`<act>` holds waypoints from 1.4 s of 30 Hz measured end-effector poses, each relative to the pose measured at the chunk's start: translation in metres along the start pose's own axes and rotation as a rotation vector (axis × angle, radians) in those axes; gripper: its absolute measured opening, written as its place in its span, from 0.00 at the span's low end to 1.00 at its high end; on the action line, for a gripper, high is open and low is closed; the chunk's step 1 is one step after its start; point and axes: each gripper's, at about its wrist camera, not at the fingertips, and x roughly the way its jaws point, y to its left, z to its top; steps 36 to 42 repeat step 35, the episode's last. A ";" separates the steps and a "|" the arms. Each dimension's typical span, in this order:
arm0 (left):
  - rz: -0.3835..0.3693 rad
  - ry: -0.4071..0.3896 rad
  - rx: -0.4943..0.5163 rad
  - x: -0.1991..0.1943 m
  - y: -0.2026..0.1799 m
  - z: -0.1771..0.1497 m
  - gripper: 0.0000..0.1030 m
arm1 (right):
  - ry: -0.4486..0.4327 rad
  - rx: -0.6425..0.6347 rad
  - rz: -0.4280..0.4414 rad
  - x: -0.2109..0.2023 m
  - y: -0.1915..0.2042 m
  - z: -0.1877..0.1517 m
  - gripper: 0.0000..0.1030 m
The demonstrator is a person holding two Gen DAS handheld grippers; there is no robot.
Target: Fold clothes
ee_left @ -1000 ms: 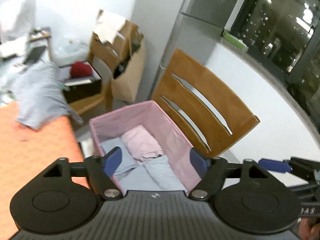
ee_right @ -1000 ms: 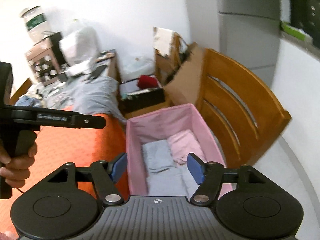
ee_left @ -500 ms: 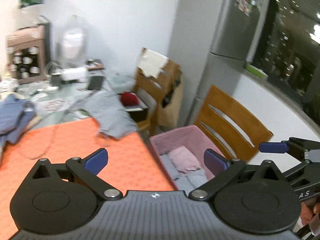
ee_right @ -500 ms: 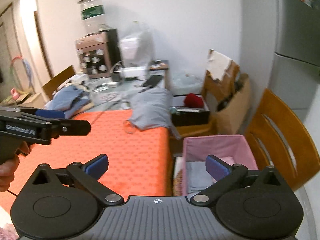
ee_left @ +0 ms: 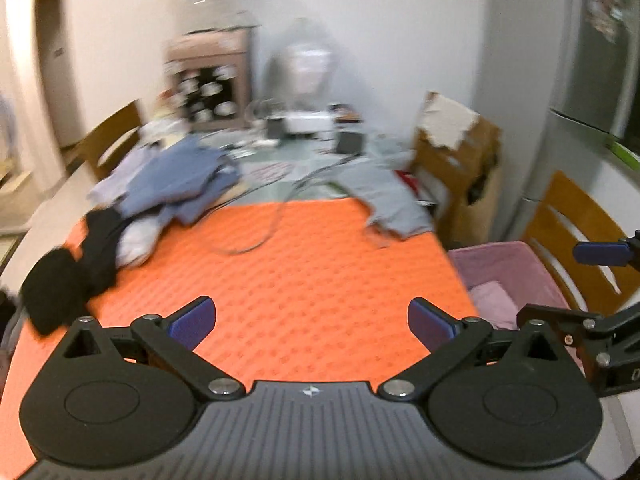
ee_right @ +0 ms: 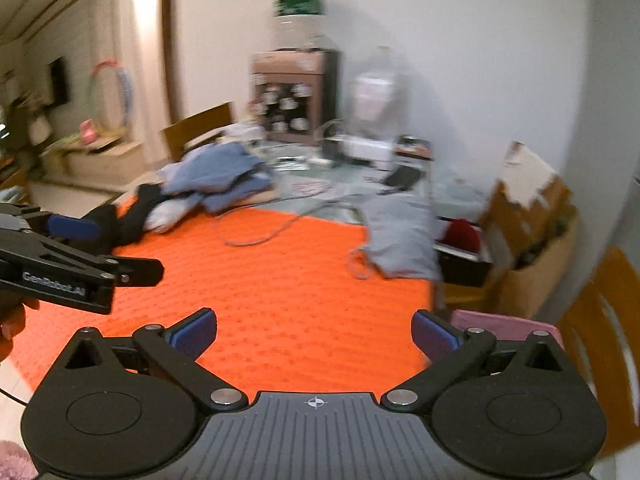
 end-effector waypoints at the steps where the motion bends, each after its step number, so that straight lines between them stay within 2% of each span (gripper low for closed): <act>1: 0.023 0.003 -0.027 -0.002 0.006 -0.003 1.00 | 0.002 -0.022 0.025 0.004 0.006 0.002 1.00; 7: 0.144 0.023 -0.146 -0.013 0.037 -0.010 1.00 | 0.000 -0.095 0.165 0.020 0.029 0.021 1.00; 10: 0.179 0.031 -0.181 -0.015 0.054 -0.010 1.00 | -0.013 -0.096 0.200 0.025 0.040 0.029 1.00; 16: 0.184 0.040 -0.187 -0.013 0.094 -0.009 1.00 | -0.006 -0.061 0.204 0.042 0.068 0.035 1.00; 22: 0.235 0.043 -0.089 -0.004 0.132 -0.010 1.00 | 0.014 0.023 0.183 0.063 0.101 0.039 1.00; 27: 0.206 0.054 -0.132 -0.004 0.169 -0.016 1.00 | 0.027 0.057 0.168 0.081 0.128 0.044 1.00; 34: 0.237 0.045 -0.165 -0.011 0.205 -0.017 1.00 | 0.016 0.033 0.162 0.095 0.156 0.058 1.00; 42: 0.240 0.039 -0.171 -0.011 0.210 -0.016 1.00 | 0.015 0.030 0.166 0.098 0.159 0.059 1.00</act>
